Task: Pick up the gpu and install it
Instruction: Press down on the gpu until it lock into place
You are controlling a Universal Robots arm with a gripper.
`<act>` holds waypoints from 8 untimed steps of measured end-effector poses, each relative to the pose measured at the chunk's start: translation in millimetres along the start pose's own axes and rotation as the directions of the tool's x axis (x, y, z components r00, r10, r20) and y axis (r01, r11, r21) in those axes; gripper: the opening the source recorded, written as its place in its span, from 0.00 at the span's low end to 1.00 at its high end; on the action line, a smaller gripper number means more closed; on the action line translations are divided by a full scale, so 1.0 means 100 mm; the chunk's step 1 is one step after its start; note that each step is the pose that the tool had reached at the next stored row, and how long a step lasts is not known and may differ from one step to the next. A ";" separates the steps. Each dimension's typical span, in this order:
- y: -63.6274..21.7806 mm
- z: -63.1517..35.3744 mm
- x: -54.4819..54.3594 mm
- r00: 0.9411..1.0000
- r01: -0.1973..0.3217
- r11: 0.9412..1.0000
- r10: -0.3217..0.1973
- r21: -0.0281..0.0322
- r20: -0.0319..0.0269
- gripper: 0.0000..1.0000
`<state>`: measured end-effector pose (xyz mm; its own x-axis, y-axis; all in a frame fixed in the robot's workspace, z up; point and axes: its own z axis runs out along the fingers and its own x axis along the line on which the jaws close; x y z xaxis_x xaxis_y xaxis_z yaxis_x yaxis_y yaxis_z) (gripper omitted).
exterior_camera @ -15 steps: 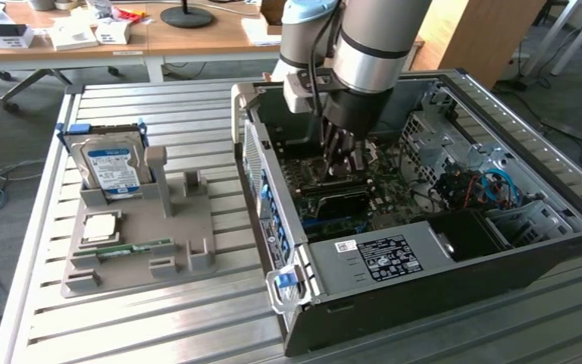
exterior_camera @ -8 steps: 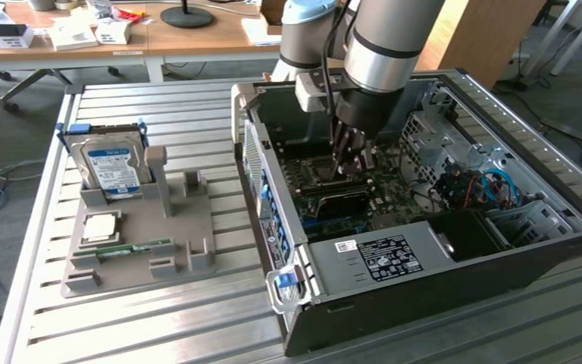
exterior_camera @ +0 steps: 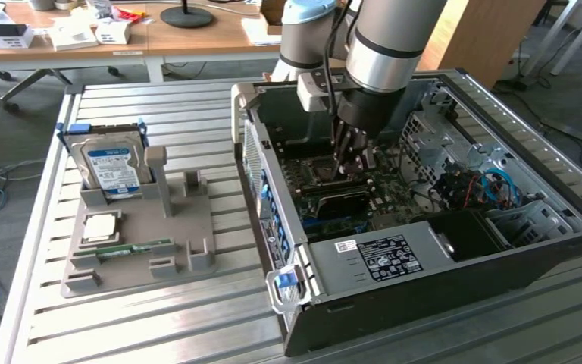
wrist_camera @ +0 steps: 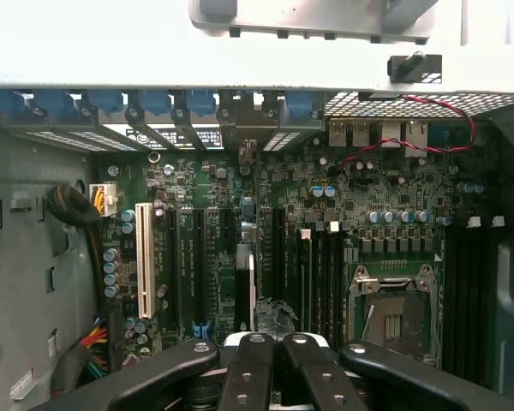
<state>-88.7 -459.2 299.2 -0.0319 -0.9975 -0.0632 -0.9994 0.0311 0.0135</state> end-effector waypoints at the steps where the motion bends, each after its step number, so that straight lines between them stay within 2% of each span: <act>1: 0.000 0.000 0.00 1.000 0.000 1.000 0.000 0.000 0.000 0.11; 8: 0.000 0.000 0.00 1.000 0.000 1.000 0.000 0.000 0.000 0.11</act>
<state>-88.6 -459.2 299.2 -0.0318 -0.9975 -0.0632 -0.9994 0.0310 0.0135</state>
